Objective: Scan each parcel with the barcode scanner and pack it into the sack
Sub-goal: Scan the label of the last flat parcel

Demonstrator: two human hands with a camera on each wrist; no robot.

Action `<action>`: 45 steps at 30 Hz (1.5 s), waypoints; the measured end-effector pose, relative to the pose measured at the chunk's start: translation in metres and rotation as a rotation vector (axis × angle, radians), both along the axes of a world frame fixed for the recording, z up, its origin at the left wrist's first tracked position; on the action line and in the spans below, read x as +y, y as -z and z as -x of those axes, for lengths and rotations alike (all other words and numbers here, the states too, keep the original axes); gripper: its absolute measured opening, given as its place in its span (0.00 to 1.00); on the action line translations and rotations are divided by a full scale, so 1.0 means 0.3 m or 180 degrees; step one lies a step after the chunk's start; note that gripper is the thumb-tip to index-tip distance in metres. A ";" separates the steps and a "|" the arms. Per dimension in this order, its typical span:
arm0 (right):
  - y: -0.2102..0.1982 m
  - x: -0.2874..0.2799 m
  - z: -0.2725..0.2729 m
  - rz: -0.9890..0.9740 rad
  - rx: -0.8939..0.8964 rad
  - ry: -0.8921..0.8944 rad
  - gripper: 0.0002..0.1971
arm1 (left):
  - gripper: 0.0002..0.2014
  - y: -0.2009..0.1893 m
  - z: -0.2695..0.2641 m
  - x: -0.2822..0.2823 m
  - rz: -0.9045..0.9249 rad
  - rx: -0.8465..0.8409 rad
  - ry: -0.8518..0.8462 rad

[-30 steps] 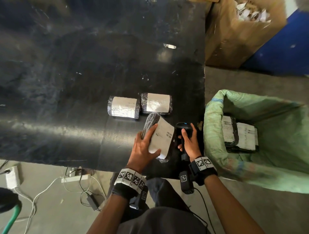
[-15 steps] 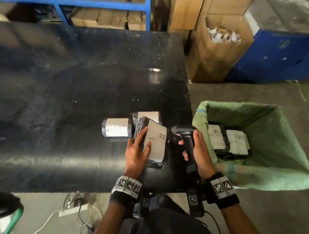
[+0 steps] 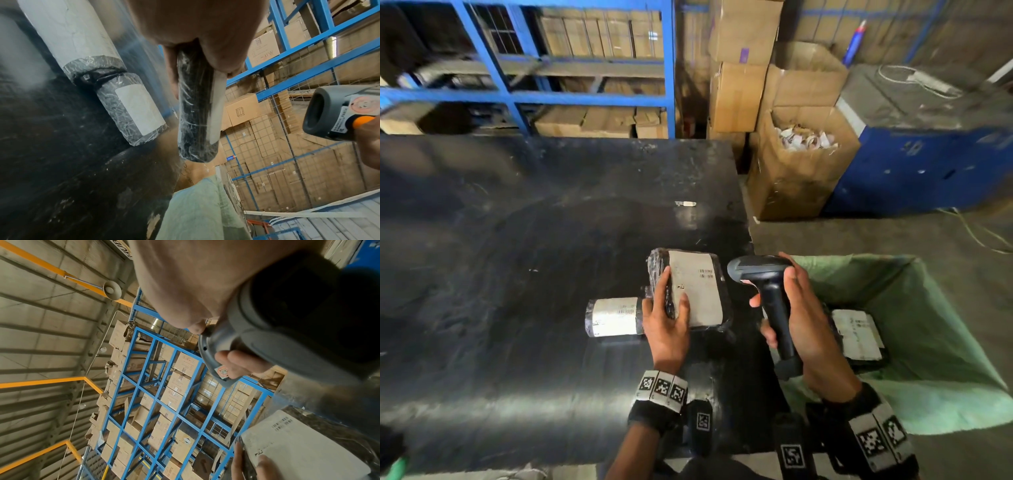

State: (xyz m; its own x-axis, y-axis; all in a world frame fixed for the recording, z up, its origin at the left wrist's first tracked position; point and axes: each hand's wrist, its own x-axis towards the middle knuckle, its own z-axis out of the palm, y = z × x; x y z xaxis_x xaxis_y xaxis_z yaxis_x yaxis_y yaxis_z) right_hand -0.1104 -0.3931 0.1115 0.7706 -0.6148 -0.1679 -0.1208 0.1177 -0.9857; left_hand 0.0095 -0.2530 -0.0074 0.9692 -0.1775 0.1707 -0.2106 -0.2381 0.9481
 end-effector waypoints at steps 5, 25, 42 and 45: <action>0.001 -0.008 0.012 0.0003 -0.0031 -0.0067 0.26 | 0.28 0.004 -0.001 -0.013 0.0019 0.0148 -0.0109; 0.360 -0.013 0.033 -0.0110 0.1379 -0.0395 0.20 | 0.33 0.085 -0.030 0.124 -0.0154 0.0326 -0.0418; 0.807 0.090 -0.030 0.0047 0.1190 0.0156 0.25 | 0.32 0.044 0.020 0.305 -0.0056 0.0568 -0.0494; 0.775 0.049 -0.010 0.1099 0.1752 -0.0104 0.29 | 0.32 0.030 0.025 0.280 -0.0024 0.0627 -0.0389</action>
State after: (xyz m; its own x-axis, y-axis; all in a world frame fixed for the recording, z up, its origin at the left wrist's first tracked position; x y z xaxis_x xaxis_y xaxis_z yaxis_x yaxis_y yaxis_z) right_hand -0.1074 -0.3783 -0.1211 0.6475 -0.6818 -0.3404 -0.6171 -0.2071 -0.7591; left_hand 0.0020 -0.1689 -0.0163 0.9980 -0.0574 -0.0247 0.0091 -0.2576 0.9662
